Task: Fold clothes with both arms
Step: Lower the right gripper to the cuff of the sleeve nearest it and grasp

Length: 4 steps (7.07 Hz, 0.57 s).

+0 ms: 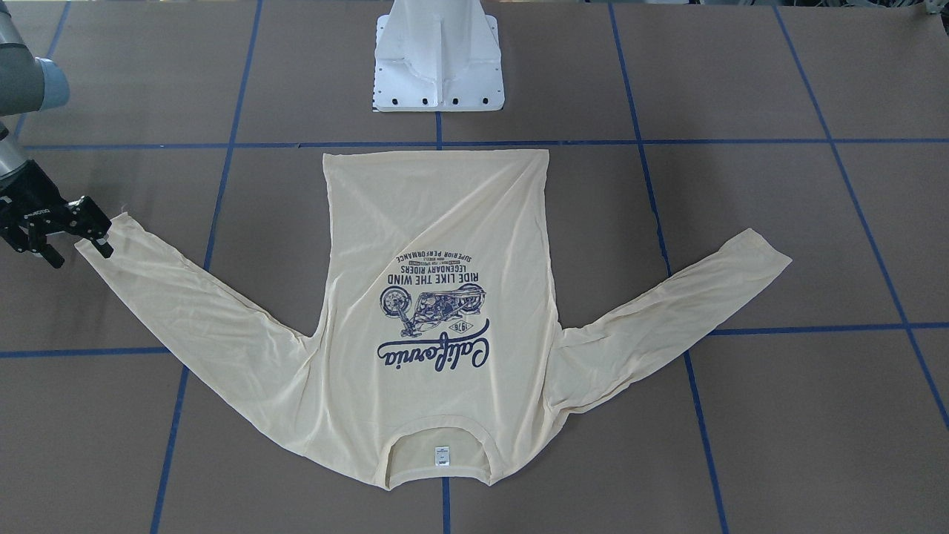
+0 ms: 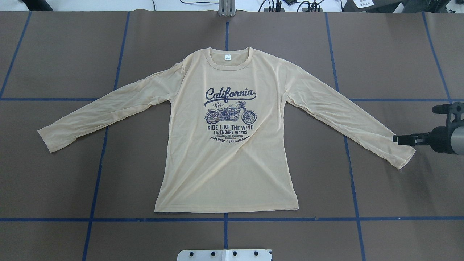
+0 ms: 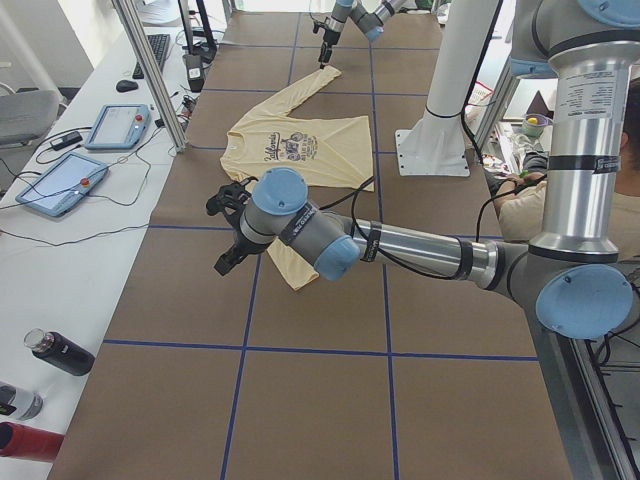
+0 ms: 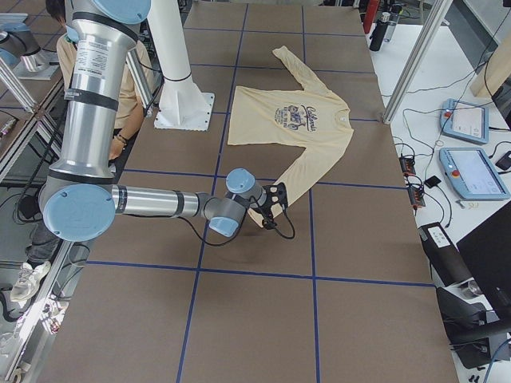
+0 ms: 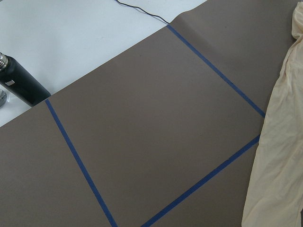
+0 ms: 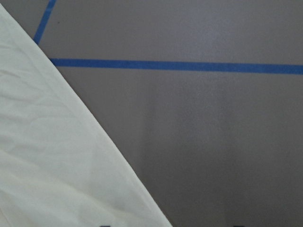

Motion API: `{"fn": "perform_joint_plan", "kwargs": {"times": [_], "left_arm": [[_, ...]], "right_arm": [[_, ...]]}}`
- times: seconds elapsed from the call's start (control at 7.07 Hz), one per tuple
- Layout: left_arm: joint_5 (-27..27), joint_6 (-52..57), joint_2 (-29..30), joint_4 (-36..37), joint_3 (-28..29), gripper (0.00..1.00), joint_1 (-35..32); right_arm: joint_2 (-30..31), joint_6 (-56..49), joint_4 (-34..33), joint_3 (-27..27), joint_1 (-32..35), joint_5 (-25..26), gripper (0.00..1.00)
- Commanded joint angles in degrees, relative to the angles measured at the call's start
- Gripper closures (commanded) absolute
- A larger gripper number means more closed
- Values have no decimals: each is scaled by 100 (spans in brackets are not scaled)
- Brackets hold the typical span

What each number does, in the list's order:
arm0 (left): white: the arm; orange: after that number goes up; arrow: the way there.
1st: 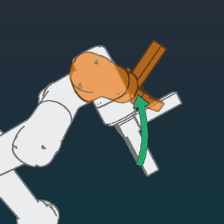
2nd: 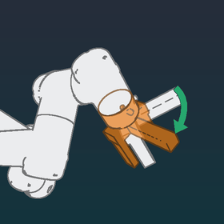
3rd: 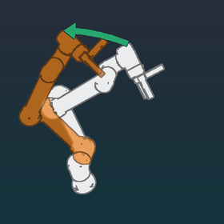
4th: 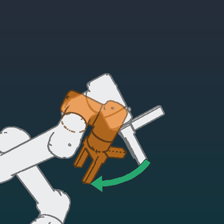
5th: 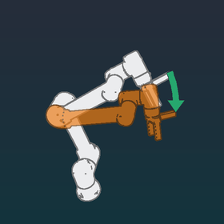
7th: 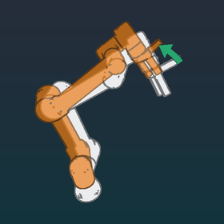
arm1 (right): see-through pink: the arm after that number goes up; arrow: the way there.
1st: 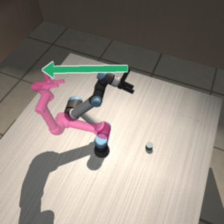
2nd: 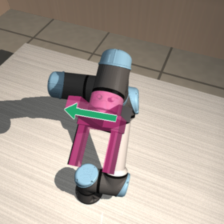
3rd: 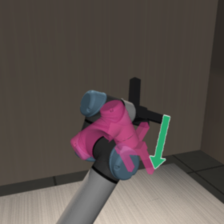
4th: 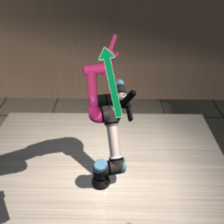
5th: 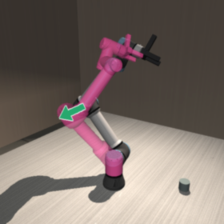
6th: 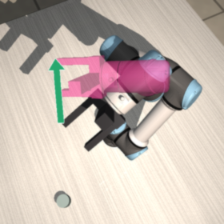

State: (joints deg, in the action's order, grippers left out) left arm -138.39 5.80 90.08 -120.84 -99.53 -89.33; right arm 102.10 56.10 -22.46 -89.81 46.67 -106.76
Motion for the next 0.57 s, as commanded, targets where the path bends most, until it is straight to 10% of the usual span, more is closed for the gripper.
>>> {"fn": "perform_joint_plan", "kwargs": {"times": [0.0, 0.42], "left_arm": [[-4, -9, 1, 7, 30, 0, 3], [-4, 0, -8, -1, 100, 0, 12]], "right_arm": [[161, -3, 5, -37, -228, 199, 18], [346, -64, -4, -212, -316, 295, 28]]}}
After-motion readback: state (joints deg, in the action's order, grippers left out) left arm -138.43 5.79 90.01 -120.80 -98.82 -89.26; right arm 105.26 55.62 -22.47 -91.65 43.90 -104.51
